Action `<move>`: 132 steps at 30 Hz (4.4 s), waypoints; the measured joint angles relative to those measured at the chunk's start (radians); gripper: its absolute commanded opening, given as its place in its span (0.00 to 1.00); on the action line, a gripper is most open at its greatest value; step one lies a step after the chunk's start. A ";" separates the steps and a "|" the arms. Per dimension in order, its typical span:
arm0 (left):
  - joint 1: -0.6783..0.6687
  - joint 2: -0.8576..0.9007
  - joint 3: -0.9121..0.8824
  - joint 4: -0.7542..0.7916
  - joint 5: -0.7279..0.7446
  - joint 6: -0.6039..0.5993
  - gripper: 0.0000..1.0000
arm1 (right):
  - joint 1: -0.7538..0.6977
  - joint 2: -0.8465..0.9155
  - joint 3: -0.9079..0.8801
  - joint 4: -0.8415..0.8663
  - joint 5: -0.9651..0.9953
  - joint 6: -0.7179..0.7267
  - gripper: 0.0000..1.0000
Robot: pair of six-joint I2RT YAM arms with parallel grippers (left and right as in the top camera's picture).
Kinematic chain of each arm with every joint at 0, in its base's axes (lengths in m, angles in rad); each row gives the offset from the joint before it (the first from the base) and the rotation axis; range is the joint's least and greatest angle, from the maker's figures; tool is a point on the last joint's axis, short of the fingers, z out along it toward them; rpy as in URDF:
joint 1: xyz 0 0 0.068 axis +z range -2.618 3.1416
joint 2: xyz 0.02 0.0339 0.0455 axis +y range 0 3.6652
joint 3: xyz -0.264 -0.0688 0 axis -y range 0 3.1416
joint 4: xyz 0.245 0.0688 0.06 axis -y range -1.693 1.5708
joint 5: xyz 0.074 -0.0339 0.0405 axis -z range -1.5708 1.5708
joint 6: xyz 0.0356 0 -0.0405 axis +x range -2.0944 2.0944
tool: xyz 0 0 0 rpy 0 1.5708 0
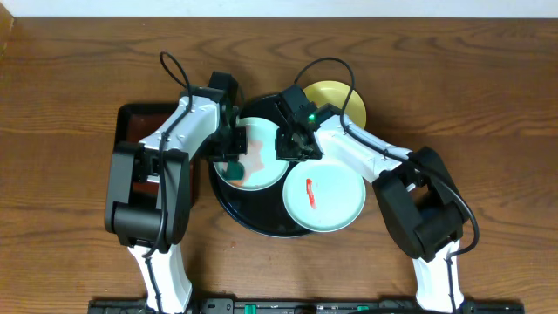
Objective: Clean dirty plates on tray and stack at the side
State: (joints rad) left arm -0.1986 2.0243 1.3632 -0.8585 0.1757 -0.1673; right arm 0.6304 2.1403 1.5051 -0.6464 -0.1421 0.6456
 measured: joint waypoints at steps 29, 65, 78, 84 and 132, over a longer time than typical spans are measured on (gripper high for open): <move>0.018 -0.005 -0.005 0.016 -0.024 -0.093 0.07 | 0.001 0.000 0.000 -0.004 -0.004 -0.003 0.01; 0.089 -0.251 0.210 -0.245 -0.214 -0.106 0.07 | 0.001 -0.024 -0.013 0.006 -0.022 -0.070 0.01; 0.149 -0.312 0.217 -0.248 -0.220 -0.107 0.08 | 0.043 -0.253 -0.018 -0.050 0.201 -0.201 0.01; 0.149 -0.312 0.217 -0.247 -0.220 -0.107 0.08 | 0.115 -0.283 -0.018 -0.072 0.463 -0.261 0.01; 0.149 -0.311 0.217 -0.244 -0.220 -0.107 0.08 | 0.163 -0.285 -0.018 -0.098 0.534 -0.228 0.01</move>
State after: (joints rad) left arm -0.0494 1.7130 1.5806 -1.1027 -0.0444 -0.2741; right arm 0.7933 1.8553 1.4872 -0.7441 0.3923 0.4179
